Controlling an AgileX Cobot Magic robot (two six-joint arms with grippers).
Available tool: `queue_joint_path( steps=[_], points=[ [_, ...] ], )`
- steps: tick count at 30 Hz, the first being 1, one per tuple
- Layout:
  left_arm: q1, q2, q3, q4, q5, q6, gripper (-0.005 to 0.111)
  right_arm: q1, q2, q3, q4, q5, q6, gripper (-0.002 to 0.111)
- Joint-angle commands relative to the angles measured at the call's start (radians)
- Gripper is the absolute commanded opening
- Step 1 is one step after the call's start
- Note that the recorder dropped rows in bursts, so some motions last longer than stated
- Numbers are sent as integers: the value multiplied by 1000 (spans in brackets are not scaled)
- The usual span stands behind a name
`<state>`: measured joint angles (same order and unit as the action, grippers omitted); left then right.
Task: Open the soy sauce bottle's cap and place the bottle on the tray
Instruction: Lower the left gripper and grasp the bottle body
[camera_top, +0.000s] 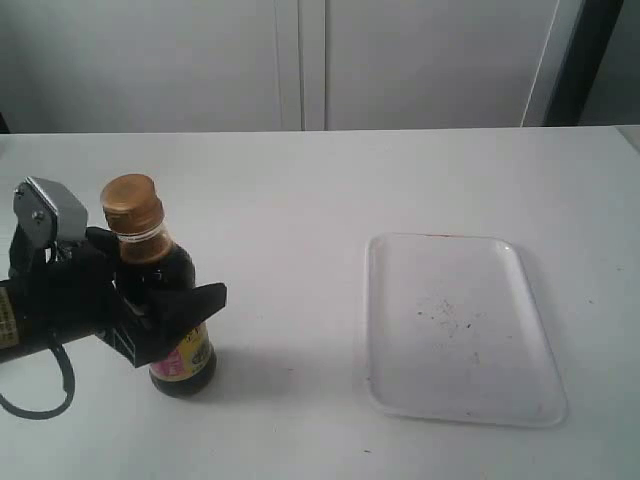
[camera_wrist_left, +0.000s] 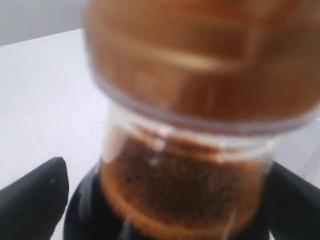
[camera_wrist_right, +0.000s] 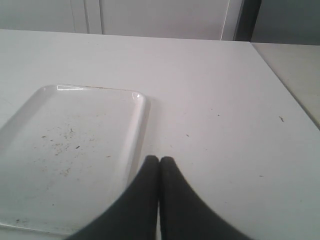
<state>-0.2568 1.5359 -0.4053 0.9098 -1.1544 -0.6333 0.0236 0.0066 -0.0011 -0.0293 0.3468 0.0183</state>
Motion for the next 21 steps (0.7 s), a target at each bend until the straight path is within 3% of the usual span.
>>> queue_joint_path(
  steps=[1,12,16,21],
  points=[
    [-5,43,-4,-5,-33,39,105,5,-7,1,-6,-11,4,0],
    [-5,134,-4,-5,-67,68,102,5,-7,1,-6,-11,4,0],
    [-5,155,-4,-5,-67,84,88,5,-7,1,-6,-11,4,0],
    [-5,180,-4,5,-67,114,57,5,-7,1,-16,-19,2,0]
  ],
)
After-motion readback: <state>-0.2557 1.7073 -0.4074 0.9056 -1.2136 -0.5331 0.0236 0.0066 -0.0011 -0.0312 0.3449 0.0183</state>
